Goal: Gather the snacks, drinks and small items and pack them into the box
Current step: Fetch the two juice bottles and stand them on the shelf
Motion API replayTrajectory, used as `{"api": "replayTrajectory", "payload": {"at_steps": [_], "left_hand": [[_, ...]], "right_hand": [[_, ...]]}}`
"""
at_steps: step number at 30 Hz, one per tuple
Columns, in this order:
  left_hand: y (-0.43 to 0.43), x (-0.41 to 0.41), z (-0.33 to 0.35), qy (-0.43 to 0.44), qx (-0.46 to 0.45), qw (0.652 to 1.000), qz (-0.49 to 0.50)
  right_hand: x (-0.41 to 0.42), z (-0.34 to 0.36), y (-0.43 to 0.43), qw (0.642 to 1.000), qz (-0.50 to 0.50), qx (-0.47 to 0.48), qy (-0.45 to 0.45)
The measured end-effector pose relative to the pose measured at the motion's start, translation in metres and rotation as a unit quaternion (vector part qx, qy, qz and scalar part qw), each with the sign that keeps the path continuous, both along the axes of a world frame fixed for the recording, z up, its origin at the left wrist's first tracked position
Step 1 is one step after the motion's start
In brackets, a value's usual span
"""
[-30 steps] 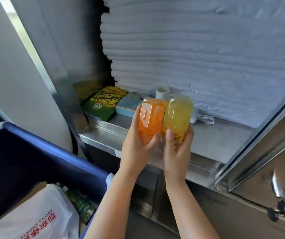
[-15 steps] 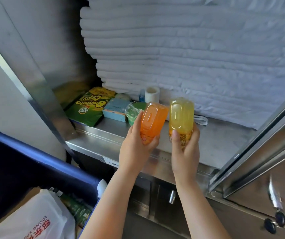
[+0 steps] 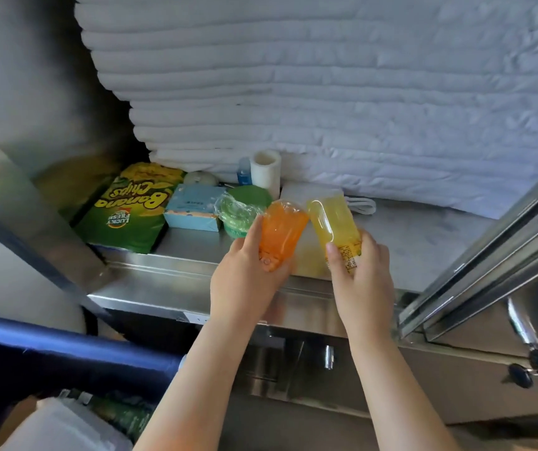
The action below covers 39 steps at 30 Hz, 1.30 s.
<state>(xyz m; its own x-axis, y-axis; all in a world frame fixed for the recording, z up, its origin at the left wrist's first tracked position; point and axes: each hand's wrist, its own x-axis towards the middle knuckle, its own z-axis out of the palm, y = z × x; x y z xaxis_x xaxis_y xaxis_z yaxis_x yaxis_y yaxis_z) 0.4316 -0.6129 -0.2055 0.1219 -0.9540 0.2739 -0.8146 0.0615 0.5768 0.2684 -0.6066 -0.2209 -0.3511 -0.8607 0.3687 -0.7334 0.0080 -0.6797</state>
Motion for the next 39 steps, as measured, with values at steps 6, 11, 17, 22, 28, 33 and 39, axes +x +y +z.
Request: {"api": "replayTrajectory", "payload": {"at_steps": [6,11,17,22,28,33,39], "left_hand": [[0.003,-0.001,0.000,-0.028,0.014,0.999,-0.007],[0.003,-0.007,0.003,-0.033,0.047,0.998,0.014],[0.004,-0.010,0.008,-0.028,0.055,0.998,0.034],[0.016,-0.005,0.003,-0.001,0.044,0.999,0.010],[0.030,0.004,-0.007,0.053,0.027,0.998,0.008],[0.031,0.007,-0.009,0.136,0.048,0.989,0.042],[0.030,0.012,0.000,0.142,0.040,0.989,0.025]], "right_hand": [[-0.008,0.001,0.008,0.998,-0.040,0.035,0.038],[-0.017,0.006,0.007,0.995,-0.045,0.068,0.062],[-0.022,0.011,0.007,0.989,-0.031,0.111,0.096],[-0.027,0.007,0.023,0.990,-0.001,0.094,0.107],[-0.035,0.001,0.042,0.994,0.030,0.065,0.085],[-0.030,0.001,0.041,0.996,0.033,0.049,0.064],[-0.028,0.002,0.042,0.997,0.036,0.040,0.058]]}}
